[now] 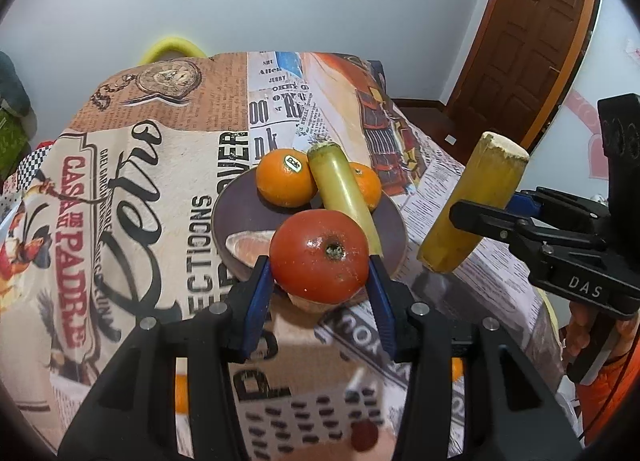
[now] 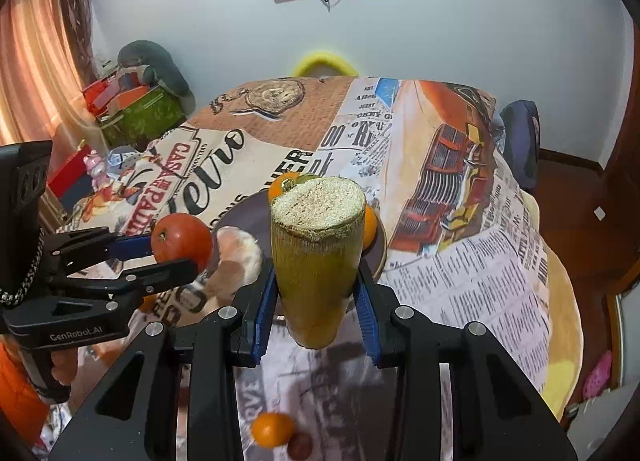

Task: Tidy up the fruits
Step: 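Carry the tomato onto the plate with the left gripper while the right gripper carries the squash there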

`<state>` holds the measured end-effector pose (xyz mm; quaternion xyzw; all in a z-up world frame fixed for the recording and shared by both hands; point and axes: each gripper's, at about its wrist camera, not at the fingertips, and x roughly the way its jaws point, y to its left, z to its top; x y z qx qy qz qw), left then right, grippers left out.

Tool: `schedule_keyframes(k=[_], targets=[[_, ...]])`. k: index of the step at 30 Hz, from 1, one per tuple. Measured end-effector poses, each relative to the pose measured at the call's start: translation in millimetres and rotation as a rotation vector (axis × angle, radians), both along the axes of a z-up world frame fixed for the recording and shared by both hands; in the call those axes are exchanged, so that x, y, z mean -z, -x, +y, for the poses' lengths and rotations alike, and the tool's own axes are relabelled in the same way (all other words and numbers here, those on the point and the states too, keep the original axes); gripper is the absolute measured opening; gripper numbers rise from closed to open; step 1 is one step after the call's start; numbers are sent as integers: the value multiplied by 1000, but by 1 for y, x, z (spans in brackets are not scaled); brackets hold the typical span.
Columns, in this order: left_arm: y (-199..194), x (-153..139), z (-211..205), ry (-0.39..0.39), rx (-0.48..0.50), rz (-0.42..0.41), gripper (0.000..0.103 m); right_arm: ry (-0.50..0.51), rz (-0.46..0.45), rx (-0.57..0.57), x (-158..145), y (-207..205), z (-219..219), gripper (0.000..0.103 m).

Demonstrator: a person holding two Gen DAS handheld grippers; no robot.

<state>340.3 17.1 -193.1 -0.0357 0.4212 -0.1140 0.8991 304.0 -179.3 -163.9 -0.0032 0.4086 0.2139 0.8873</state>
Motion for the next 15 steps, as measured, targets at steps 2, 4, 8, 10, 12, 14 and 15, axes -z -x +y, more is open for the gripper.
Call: schedule_keyframes(k=[2,4,8,10,12,14,15], targets=[[-9,4,0,1,1,5,47,3,4,-4,4,-8,2,34],[-20,9,-1,1,0,15,47,11,11,-7,9,-16,4,34],[-40,18,0,-8,-22,36,47,31,36,-23,24,-34,10,34],[-49,22,0,-12,-30,43,47,27,51,-28,31,-42,12,34],[-56,25,0,-20,-34,46,47,15,52,-26,34,-46,12,34],[-63,30,-1,-24,-40,52,47,2,53,-26,36,-51,12,34],[-65,31,-1,-22,-40,56,47,-4,53,-23,36,-53,12,34]])
